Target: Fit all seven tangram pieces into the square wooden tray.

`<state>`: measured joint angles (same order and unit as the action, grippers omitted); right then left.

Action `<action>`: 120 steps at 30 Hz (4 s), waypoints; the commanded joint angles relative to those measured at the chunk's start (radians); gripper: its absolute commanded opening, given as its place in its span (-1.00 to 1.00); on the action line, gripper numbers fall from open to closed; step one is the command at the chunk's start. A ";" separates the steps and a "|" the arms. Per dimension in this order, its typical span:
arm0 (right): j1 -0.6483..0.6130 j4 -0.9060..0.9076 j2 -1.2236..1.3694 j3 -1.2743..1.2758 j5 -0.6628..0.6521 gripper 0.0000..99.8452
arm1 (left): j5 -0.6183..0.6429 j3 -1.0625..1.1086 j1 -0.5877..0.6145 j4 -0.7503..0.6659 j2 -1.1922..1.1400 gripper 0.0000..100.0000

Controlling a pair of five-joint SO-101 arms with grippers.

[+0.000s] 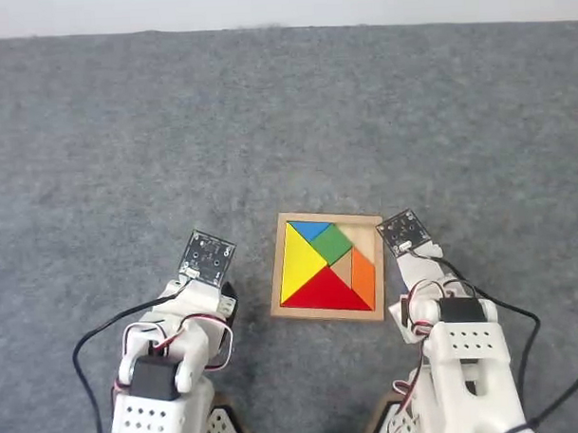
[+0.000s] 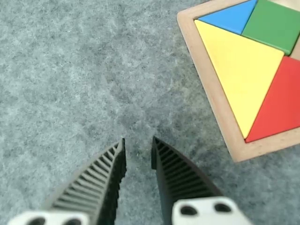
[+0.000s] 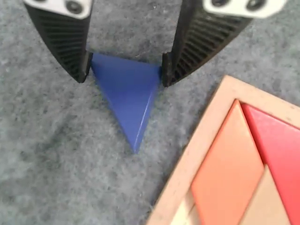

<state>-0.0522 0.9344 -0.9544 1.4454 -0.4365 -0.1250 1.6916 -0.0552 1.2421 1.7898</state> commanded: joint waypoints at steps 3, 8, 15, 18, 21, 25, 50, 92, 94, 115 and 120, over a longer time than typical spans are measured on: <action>0.013 -0.018 0.012 -0.032 -0.009 -0.51 | 0.006 -0.007 -0.002 0.005 0.002 -0.82; 0.013 -0.018 0.012 -0.032 -0.009 -0.51 | 0.006 -0.007 -0.002 0.005 0.002 -0.82; 0.013 -0.018 0.008 -0.031 -0.009 -0.51 | 0.006 -0.007 -0.002 0.005 0.002 -0.82; 0.013 -0.018 0.008 -0.031 -0.009 -0.51 | 0.006 -0.007 -0.002 0.005 0.002 -0.82; 0.013 -0.018 0.008 -0.031 -0.009 -0.51 | 0.006 -0.007 -0.002 0.005 0.002 -0.82; 0.013 -0.018 0.008 -0.031 -0.009 -0.51 | 0.006 -0.007 -0.002 0.005 0.002 -0.82; 0.116 0.240 0.012 -0.281 -0.115 -0.50 | 0.006 -0.007 -0.002 0.005 0.002 -0.82; 0.033 0.174 0.533 -0.508 -0.618 -0.38 | 0.006 -0.007 -0.002 0.005 0.002 -0.82; 0.033 0.150 0.559 -0.508 -0.618 -0.38 | 0.006 -0.007 -0.002 0.005 0.002 -0.82; 0.039 0.053 0.773 -0.557 -0.539 -0.65 | 0.006 -0.007 -0.002 0.005 0.002 -0.82; 0.031 0.087 0.771 -0.655 -0.385 -0.77 | 0.006 -0.007 -0.002 0.005 0.002 -0.82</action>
<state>-0.0107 0.9958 -0.1857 0.8730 -0.9106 -0.1250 1.6916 -0.0552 1.2421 1.7898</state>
